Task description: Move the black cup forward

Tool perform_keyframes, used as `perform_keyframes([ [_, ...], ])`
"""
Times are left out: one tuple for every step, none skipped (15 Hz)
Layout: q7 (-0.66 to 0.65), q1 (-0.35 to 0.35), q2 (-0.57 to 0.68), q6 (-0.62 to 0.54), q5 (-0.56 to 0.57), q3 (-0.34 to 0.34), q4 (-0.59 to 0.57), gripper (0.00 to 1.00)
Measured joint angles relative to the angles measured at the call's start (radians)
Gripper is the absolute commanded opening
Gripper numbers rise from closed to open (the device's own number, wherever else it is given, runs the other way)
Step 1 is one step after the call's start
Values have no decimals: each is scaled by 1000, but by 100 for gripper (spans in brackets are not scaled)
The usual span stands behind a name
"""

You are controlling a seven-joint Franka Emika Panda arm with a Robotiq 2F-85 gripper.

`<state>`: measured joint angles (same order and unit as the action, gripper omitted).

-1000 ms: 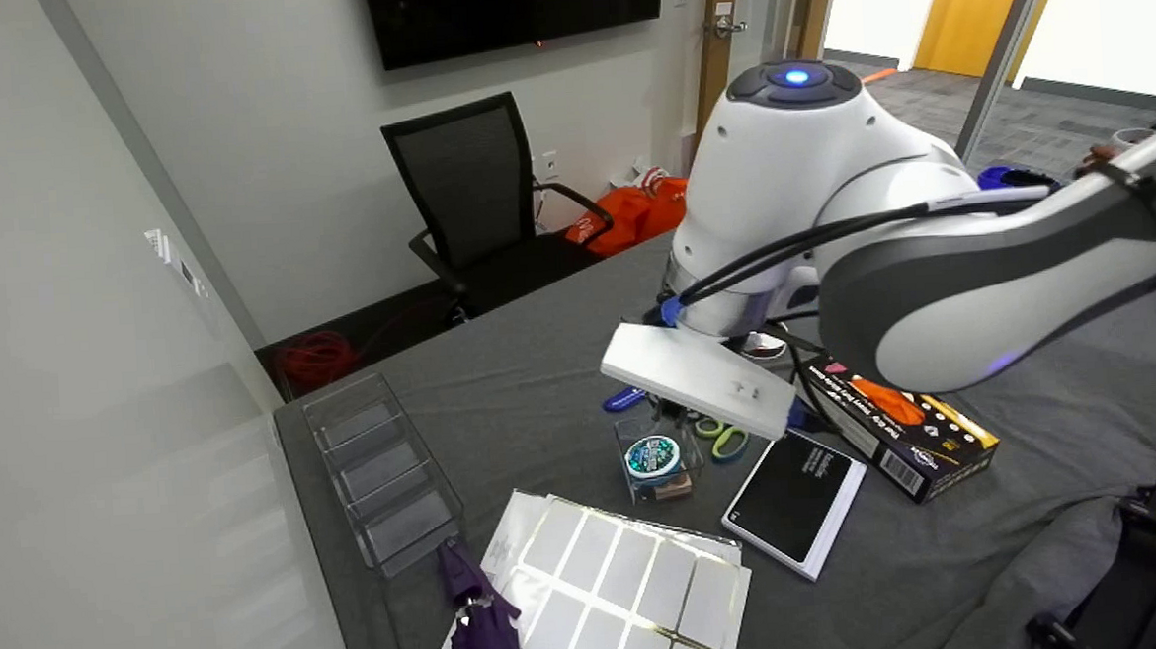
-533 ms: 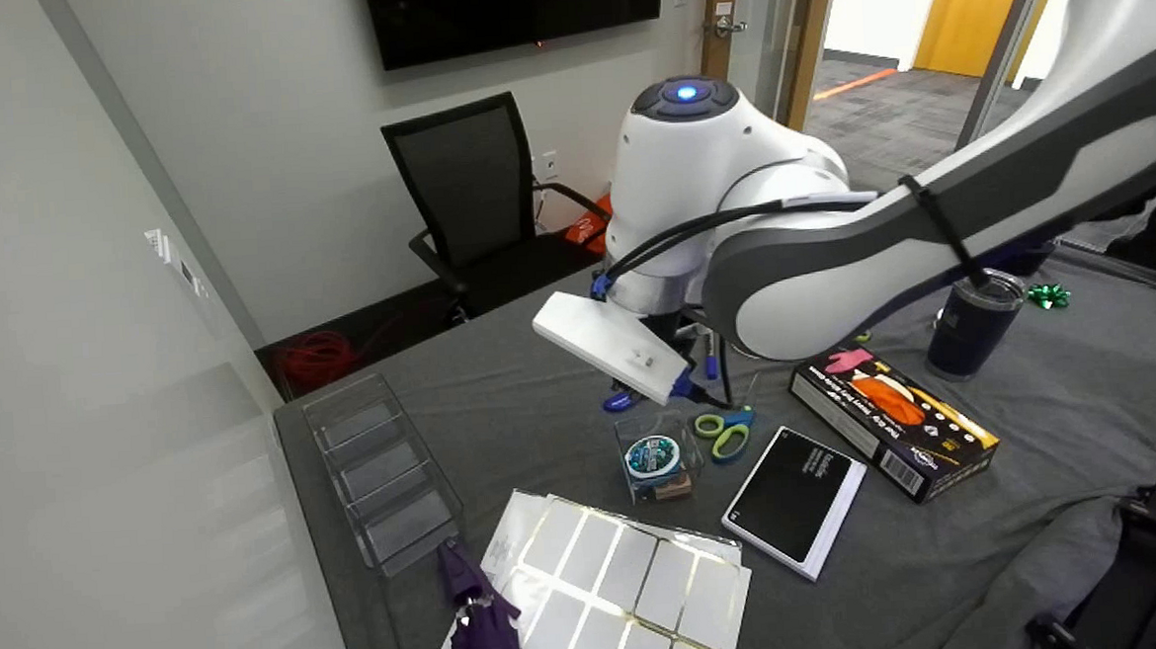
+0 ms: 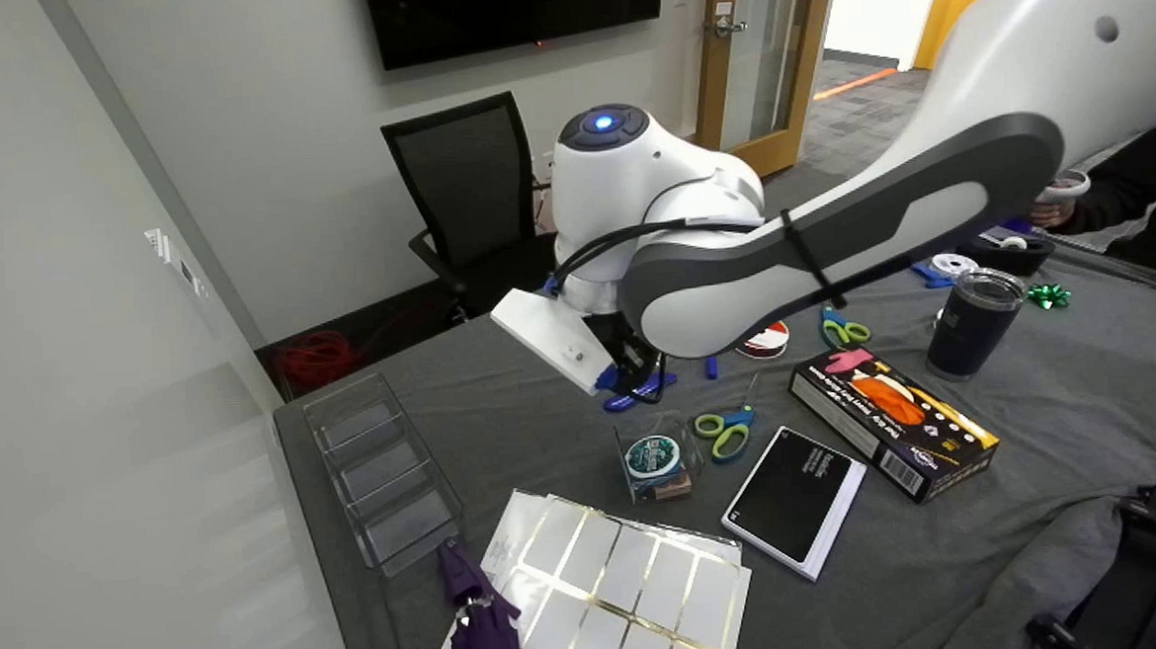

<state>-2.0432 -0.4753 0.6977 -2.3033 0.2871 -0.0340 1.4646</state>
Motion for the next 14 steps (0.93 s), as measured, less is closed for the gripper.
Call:
perform_keyframes([
  [-9, -4, 31, 12, 0, 7, -37, 5],
  [-17, -6, 62, 25, 0, 12, -74, 5],
  [-23, -8, 93, 37, -1, 18, -112, 5],
  [-27, -10, 124, 47, -1, 25, -148, 5],
  [-29, -11, 154, 58, -2, 30, -184, 5],
  [-29, -10, 183, 71, -4, 34, -219, 5],
  [-29, -10, 208, 79, -6, 38, -248, 5],
  [-29, -10, 233, 83, -8, 40, -276, 5],
  [-28, -10, 256, 88, -11, 40, -300, 5],
  [-19, -11, 278, 100, -15, 40, -322, 5],
  [3, -11, 297, 117, -16, 39, -340, 5],
  [39, -11, 313, 134, -16, 37, -355, 5],
  [81, -13, 325, 152, -16, 36, -364, 5],
  [126, -16, 334, 169, -15, 36, -373, 5],
])
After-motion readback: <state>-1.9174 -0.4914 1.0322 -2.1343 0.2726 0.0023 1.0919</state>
